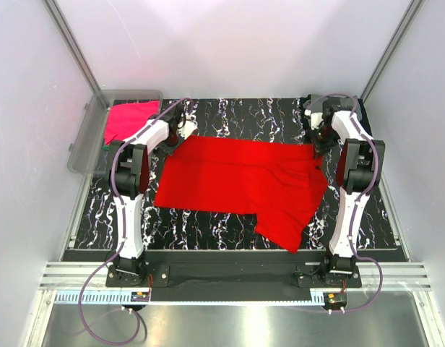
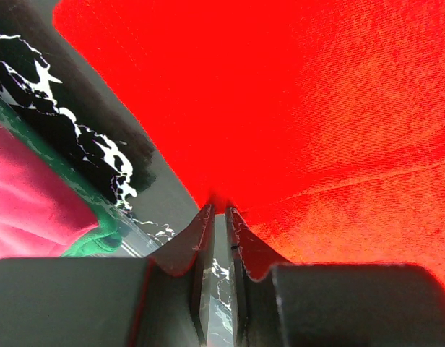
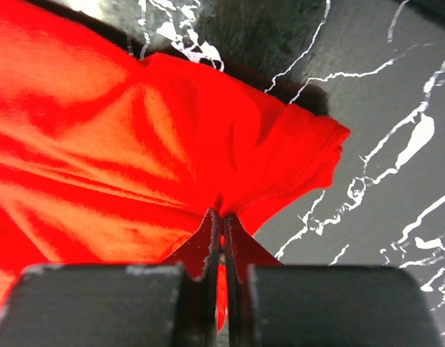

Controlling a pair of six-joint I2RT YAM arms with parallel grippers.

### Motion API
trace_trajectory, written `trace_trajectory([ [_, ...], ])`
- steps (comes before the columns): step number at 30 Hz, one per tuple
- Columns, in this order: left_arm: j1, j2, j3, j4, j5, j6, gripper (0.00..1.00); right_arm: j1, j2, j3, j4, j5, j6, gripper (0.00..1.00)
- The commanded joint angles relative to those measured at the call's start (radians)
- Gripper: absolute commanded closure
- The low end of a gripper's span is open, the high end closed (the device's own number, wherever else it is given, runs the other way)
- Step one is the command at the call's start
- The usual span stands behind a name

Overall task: Fold and stack the t-shirts
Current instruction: Fold the tshirt

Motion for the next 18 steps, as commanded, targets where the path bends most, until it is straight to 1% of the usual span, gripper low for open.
trace_trajectory([
  [1, -0.007, -0.031, -0.004, 0.020, -0.014, 0.007, 0.85, 0.002, 0.021, 0.017, -0.012, 0.031, 0.011, 0.93],
  [2, -0.007, -0.035, -0.002, 0.020, -0.014, 0.010, 0.85, 0.004, 0.024, 0.021, -0.012, 0.031, 0.014, 0.87],
  [3, -0.009, -0.038, -0.002, 0.018, -0.015, 0.008, 0.85, 0.004, 0.019, 0.026, -0.012, 0.033, 0.018, 0.74],
  [5, -0.017, -0.069, -0.004, 0.017, -0.016, 0.007, 0.86, 0.004, 0.004, 0.035, -0.012, 0.036, 0.015, 0.60],
  [6, -0.020, -0.087, -0.006, 0.015, -0.012, 0.005, 0.86, 0.005, -0.028, 0.032, -0.010, 0.039, 0.010, 0.53],
  [8, -0.038, -0.153, -0.007, 0.014, -0.011, 0.005, 0.86, 0.004, -0.077, 0.018, -0.003, 0.043, -0.005, 0.50],
  [9, -0.046, -0.178, -0.010, 0.014, -0.009, 0.004, 0.86, 0.004, -0.140, 0.002, 0.020, 0.043, -0.030, 0.49],
  [11, -0.061, -0.247, -0.028, 0.011, 0.001, 0.002, 0.85, 0.004, -0.217, -0.084, 0.065, 0.036, -0.062, 0.47],
  [12, -0.075, -0.268, -0.042, 0.009, 0.023, -0.001, 0.84, 0.004, -0.295, -0.165, 0.107, 0.010, -0.108, 0.47],
  [13, -0.084, -0.299, -0.076, 0.005, 0.032, -0.003, 0.84, 0.004, -0.330, -0.208, 0.129, -0.015, -0.137, 0.47],
  [14, -0.099, -0.311, -0.096, 0.000, 0.040, -0.004, 0.84, 0.004, -0.364, -0.251, 0.140, -0.044, -0.169, 0.47],
  [15, -0.109, -0.320, -0.120, -0.005, 0.056, -0.006, 0.84, 0.005, -0.421, -0.335, 0.148, -0.105, -0.242, 0.48],
  [17, -0.127, -0.333, -0.203, -0.012, 0.067, -0.007, 0.85, 0.004, -0.468, -0.412, 0.152, -0.151, -0.301, 0.50],
  [18, -0.132, -0.334, -0.229, -0.023, 0.096, -0.022, 0.86, 0.004, -0.504, -0.481, 0.143, -0.200, -0.364, 0.51],
])
